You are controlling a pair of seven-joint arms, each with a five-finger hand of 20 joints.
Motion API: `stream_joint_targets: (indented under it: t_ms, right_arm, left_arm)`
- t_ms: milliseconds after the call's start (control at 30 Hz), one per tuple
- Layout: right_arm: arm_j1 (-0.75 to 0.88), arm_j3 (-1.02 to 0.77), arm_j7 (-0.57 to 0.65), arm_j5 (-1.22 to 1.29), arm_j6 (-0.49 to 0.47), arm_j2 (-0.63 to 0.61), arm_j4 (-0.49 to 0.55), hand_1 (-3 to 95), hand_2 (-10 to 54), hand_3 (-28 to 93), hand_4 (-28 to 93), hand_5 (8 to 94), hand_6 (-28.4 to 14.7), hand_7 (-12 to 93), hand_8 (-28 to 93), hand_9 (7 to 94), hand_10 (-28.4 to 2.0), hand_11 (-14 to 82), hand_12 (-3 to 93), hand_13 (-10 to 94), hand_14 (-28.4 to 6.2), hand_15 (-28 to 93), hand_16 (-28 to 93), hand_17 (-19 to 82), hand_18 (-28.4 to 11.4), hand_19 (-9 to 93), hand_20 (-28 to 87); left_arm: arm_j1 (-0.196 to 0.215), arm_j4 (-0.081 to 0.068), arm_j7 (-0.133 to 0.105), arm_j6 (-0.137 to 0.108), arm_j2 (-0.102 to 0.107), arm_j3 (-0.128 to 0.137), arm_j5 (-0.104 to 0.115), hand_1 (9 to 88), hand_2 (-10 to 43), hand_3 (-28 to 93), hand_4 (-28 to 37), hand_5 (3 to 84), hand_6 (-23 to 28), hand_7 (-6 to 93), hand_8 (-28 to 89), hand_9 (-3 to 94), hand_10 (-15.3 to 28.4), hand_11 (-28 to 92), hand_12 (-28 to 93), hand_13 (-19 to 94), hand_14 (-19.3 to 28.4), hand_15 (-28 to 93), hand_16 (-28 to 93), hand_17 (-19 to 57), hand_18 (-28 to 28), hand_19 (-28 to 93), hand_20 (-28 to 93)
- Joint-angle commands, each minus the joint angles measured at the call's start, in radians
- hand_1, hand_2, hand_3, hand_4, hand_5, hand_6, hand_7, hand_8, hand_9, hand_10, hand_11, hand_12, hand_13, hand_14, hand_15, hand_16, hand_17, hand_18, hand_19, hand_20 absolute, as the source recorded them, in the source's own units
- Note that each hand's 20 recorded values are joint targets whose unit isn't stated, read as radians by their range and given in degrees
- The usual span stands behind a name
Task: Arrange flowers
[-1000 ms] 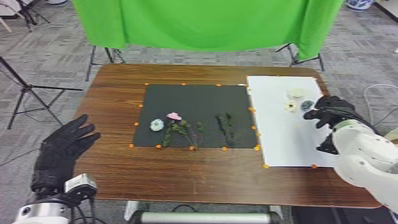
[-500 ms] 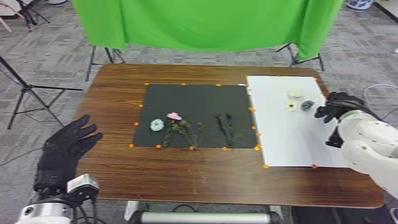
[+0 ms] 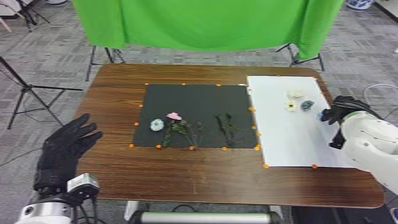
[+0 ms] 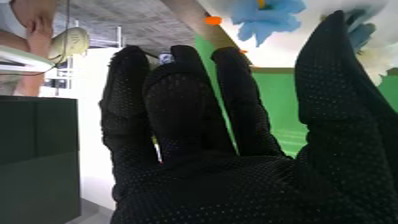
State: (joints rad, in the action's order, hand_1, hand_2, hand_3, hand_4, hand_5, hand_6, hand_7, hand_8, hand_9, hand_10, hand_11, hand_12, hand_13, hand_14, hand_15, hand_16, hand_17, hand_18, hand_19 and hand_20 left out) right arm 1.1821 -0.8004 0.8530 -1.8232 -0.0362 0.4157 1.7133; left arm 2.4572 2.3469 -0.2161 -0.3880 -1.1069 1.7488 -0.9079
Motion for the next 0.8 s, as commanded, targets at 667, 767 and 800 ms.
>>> stream_joint_targets:
  t_ms: [667, 767, 800]
  right_arm:
    - [-0.011, 0.020, 0.004, 0.049, -0.033, 0.065, -0.054, 28.6, -3.0, 91, -28, 43.3, -1.4, 21, -15, 52.0, -12.1, 13.4, 12.1, 72, -8.5, 86, 10, 34, -21.8, 93, 12]
    - [-0.042, 0.078, 0.010, 0.023, 0.006, 0.055, -0.059, 30.8, -2.8, 90, -28, 47.4, -0.8, 23, -16, 56.5, -11.7, 14.2, 12.0, 73, -7.8, 85, 10, 34, -21.2, 93, 11]
    - [-0.048, 0.095, 0.007, 0.012, 0.019, 0.050, -0.056, 32.1, -2.9, 89, -28, 49.5, -0.5, 23, -16, 58.4, -11.3, 14.5, 12.0, 74, -7.3, 85, 10, 35, -20.7, 93, 11]
  left_arm:
    - [0.002, -0.007, 0.016, 0.060, -0.027, 0.060, 0.004, 24.7, 5.9, 83, -20.1, 40.3, 11.0, 16.0, -11, 35.7, 19.6, 28, 8, 27, 26.7, 55, -12, -9.1, 22.6, 61, 0]
    - [0.006, -0.005, 0.013, 0.058, -0.027, 0.061, 0.007, 24.7, 5.6, 83, -20.1, 40.3, 10.9, 16.1, -11, 35.8, 19.5, 28, 8, 28, 26.8, 55, -12, -9.1, 22.8, 61, 0]
    - [0.008, -0.006, 0.011, 0.063, -0.028, 0.062, 0.007, 24.8, 5.6, 83, -20.1, 40.2, 10.9, 16.1, -11, 35.8, 19.5, 28, 8, 28, 26.8, 55, -12, -9.1, 22.8, 61, 0]
